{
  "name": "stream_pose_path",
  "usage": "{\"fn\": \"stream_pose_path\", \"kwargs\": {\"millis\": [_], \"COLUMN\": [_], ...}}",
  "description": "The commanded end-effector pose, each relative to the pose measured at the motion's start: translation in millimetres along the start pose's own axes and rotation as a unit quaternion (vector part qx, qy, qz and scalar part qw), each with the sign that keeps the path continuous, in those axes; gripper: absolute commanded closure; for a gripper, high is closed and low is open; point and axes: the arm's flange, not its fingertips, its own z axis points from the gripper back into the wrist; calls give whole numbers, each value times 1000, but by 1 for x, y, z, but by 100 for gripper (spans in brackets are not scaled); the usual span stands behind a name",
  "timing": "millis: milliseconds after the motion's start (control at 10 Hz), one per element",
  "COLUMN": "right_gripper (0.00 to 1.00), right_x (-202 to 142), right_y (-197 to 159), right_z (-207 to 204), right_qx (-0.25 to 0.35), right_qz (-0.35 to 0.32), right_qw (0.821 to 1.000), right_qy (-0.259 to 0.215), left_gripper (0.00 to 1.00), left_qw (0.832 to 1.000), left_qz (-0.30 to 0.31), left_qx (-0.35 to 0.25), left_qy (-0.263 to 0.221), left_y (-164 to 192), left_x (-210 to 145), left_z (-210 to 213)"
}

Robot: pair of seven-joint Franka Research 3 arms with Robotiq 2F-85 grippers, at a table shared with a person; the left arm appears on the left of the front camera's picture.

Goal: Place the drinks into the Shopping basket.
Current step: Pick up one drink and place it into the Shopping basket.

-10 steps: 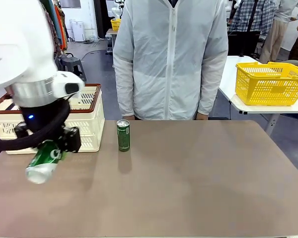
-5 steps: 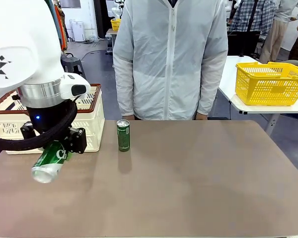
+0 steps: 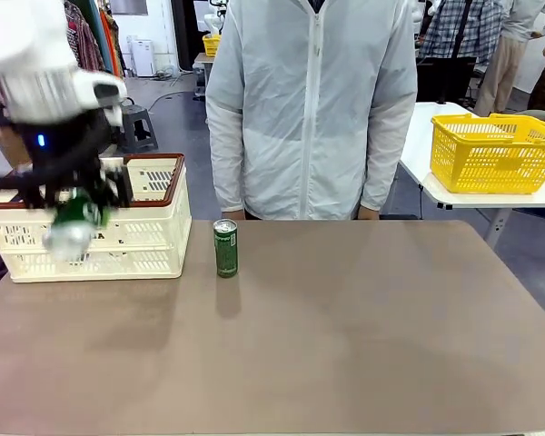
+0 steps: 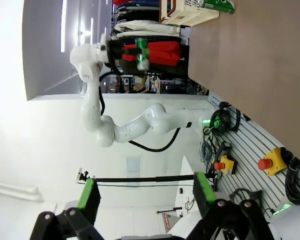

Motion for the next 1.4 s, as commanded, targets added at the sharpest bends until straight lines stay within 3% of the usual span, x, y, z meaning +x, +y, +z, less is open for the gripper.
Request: {"fn": "stream_pose_path", "kwargs": {"millis": [0,200,500,800,900,1000,1300], "right_gripper": [0,0,0,0,0,0,0], "right_x": [-1,-1,-1,-1,-1,-1,-1], "right_y": [5,5,5,5,5,5,5], "right_z": [5,5,5,5,5,5,5], "right_qx": [-3,-3,-3,-3,-3,-3,-3], "right_qz": [-8,-8,-8,-8,-8,-8,-8], "right_qw": [1000,1000,1000,1000,1000,1000,1000], "right_qy": [7,7,7,7,7,7,7], "left_gripper": [100,100,100,100,100,100,100], "left_qw": [999,999,995,994,996,996,996], "left_qz": [25,30,89,28,24,49,49], "left_qx": [-23,-14,18,82,71,57,57], "left_qy": [-10,-26,-34,-69,-41,-40,-40], "left_y": [-3,4,16,28,27,25,25], "left_x": [91,161,232,259,263,257,257], "left_z": [43,33,-36,-98,-106,-105,-105]}}
